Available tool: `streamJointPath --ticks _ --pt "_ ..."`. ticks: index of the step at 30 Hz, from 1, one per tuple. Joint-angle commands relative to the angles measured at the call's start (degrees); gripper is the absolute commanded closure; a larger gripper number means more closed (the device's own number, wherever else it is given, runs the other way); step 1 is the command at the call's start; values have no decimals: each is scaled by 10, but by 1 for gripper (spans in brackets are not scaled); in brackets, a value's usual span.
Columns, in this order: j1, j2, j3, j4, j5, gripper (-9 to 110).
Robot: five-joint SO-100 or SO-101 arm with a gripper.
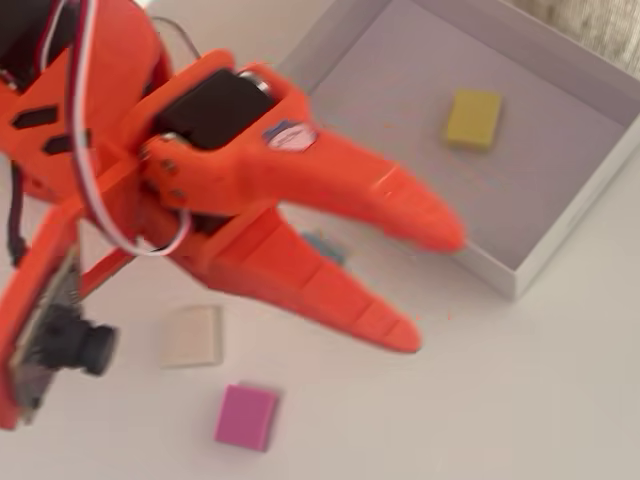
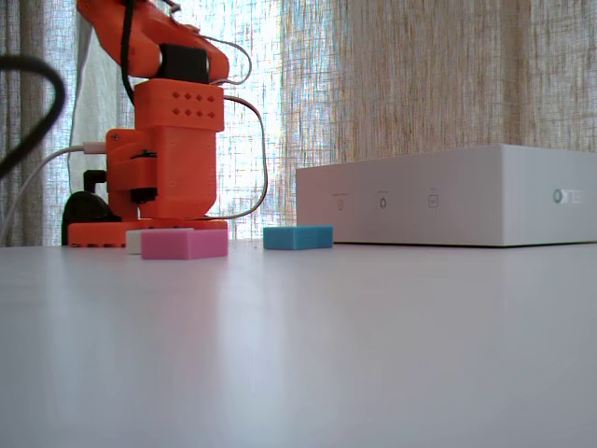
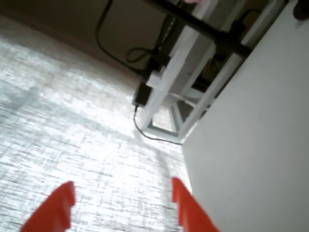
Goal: Grasp the yellow cuboid and put it in the bin.
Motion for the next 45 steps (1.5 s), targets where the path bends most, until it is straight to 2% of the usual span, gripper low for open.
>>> streamJointPath --ticks 1,8,18,22,26,33,38,45 --pt "25 129 41 101 5 76" --pt "59 244 117 313 14 78" --pt "47 324 152 526 46 80" --pt "48 324 163 552 51 81" --pt "36 324 167 567 53 92" --pt "37 324 169 585 56 96" --pt "42 324 185 582 54 110" --pt "36 324 185 588 56 110"
